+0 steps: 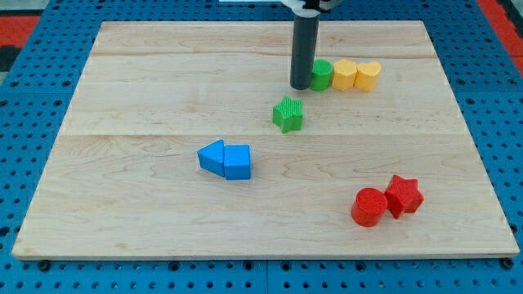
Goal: Move the green star to the left side of the green circle
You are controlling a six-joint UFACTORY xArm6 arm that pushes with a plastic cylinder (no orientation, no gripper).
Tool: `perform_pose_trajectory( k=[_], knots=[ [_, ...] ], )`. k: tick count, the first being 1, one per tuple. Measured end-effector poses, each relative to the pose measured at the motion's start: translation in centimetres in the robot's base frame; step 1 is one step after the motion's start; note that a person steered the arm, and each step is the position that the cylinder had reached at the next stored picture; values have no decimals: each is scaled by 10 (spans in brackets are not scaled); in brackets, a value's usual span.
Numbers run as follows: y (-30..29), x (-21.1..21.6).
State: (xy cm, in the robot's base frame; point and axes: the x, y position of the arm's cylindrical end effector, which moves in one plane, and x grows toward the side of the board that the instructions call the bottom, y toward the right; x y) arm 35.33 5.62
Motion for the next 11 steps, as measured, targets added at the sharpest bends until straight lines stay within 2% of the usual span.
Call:
perform_pose_trajectory(
  k=[2, 5, 6, 11],
  knots=[
    [8, 32],
    [0, 123],
    [-24, 121],
    [-27, 33]
  ],
)
